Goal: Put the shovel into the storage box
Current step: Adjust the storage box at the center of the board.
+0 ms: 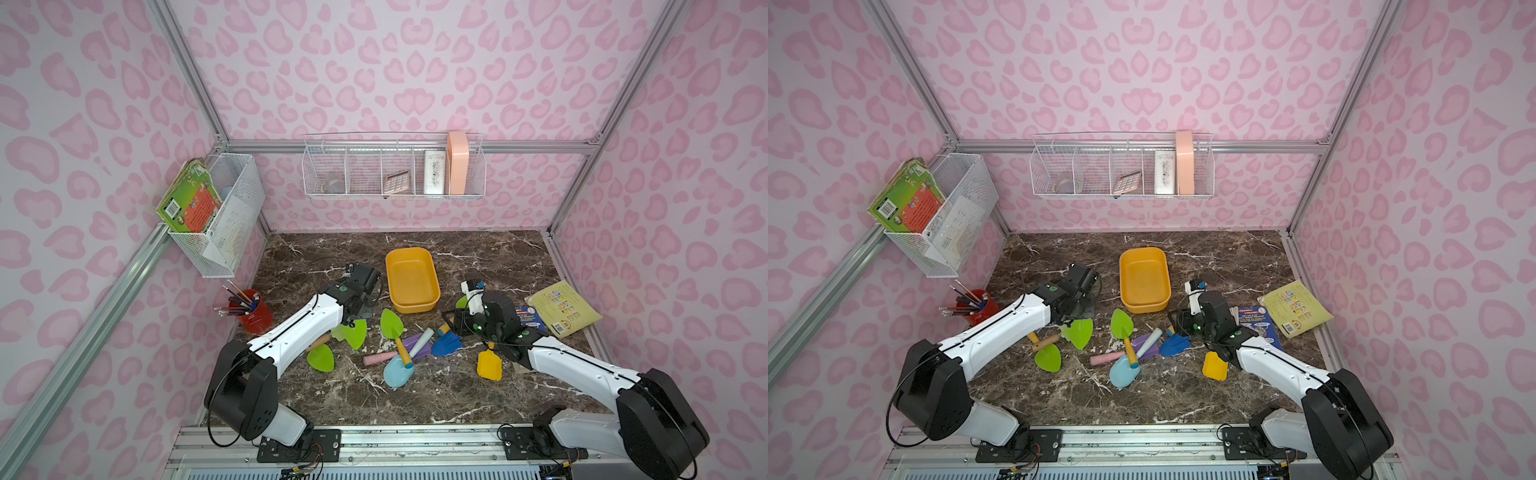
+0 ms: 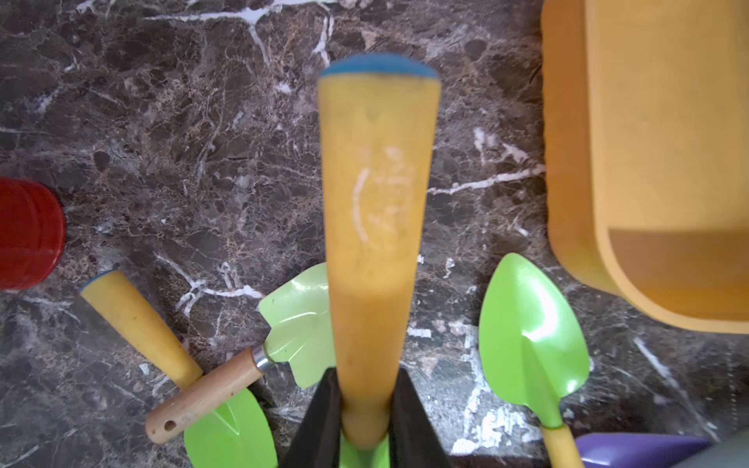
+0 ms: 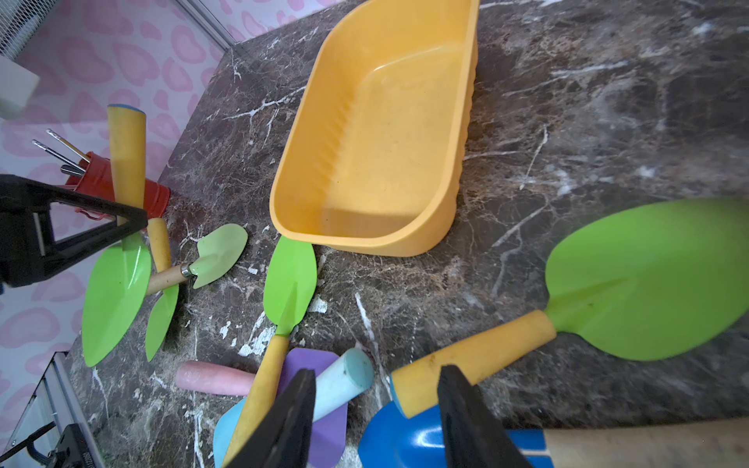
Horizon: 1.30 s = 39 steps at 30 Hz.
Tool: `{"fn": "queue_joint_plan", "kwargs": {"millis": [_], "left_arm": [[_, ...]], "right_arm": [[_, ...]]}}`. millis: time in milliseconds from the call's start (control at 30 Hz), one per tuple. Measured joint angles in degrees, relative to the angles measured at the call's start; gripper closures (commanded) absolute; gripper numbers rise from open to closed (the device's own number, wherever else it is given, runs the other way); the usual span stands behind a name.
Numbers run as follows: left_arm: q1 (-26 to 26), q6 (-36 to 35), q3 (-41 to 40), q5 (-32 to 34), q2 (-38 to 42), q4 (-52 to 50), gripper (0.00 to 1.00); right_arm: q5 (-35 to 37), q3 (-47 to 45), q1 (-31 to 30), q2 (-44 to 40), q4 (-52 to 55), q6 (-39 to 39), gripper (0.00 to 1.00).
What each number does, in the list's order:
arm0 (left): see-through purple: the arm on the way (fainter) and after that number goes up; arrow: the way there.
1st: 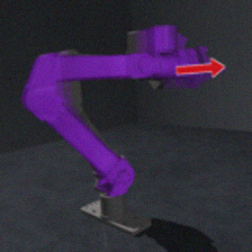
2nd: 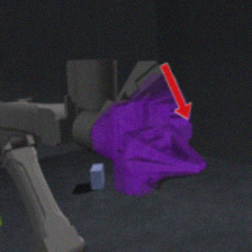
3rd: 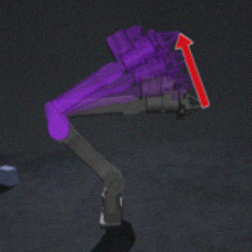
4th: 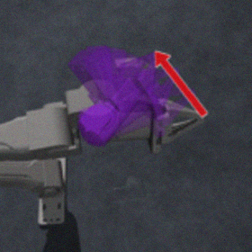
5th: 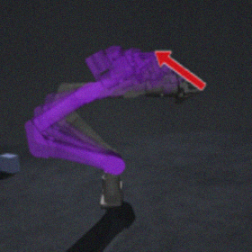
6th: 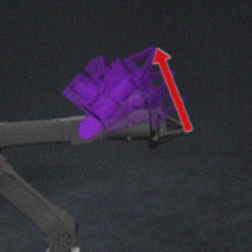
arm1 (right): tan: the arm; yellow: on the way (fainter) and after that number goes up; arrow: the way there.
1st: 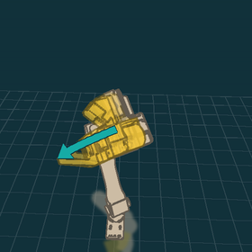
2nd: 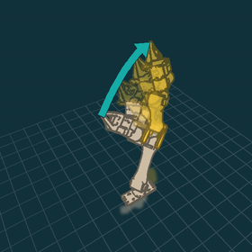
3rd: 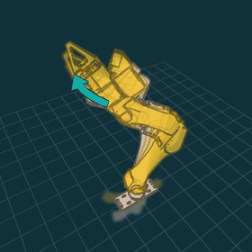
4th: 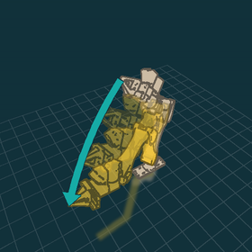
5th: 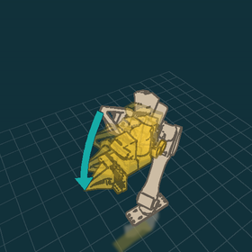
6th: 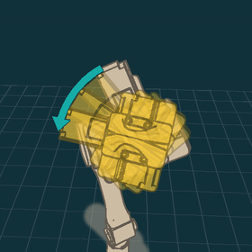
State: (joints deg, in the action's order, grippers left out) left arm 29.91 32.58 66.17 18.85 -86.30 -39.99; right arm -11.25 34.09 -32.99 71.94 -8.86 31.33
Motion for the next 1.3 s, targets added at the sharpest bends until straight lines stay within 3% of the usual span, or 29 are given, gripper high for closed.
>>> {"fn": "queue_joint_plan", "kwargs": {"millis": [267, 700, 900, 1133, 1300], "left_arm": [[0.2, 0.0, 8.7, -4.9, -3.6, -0.5, 0.92], [0.9, 0.7, 27.8, -11.9, -17.9, 1.1, 0.91], [1.0, 0.7, 33.4, -13.5, -23.9, 1.8, 0.91], [0.9, -1.2, 37.0, -15.3, -29.9, 6.5, 0.9], [1.0, -1.7, 40.6, -16.6, -34.7, 8.2, 0.9]], "right_arm": [[1.5, 8.3, 1.4, 5.4, 1.8, -1.6, 0.44], [0.0, 27.0, 7.8, 27.0, 6.0, -2.4, 0.5], [-1.7, 30.7, 7.6, 33.1, 7.1, -2.4, 0.55], [-2.7, 31.0, 5.6, 35.3, 7.3, -2.4, 0.68], [-2.8, 28.5, 4.1, 35.0, 6.5, -1.3, 0.69]]}}
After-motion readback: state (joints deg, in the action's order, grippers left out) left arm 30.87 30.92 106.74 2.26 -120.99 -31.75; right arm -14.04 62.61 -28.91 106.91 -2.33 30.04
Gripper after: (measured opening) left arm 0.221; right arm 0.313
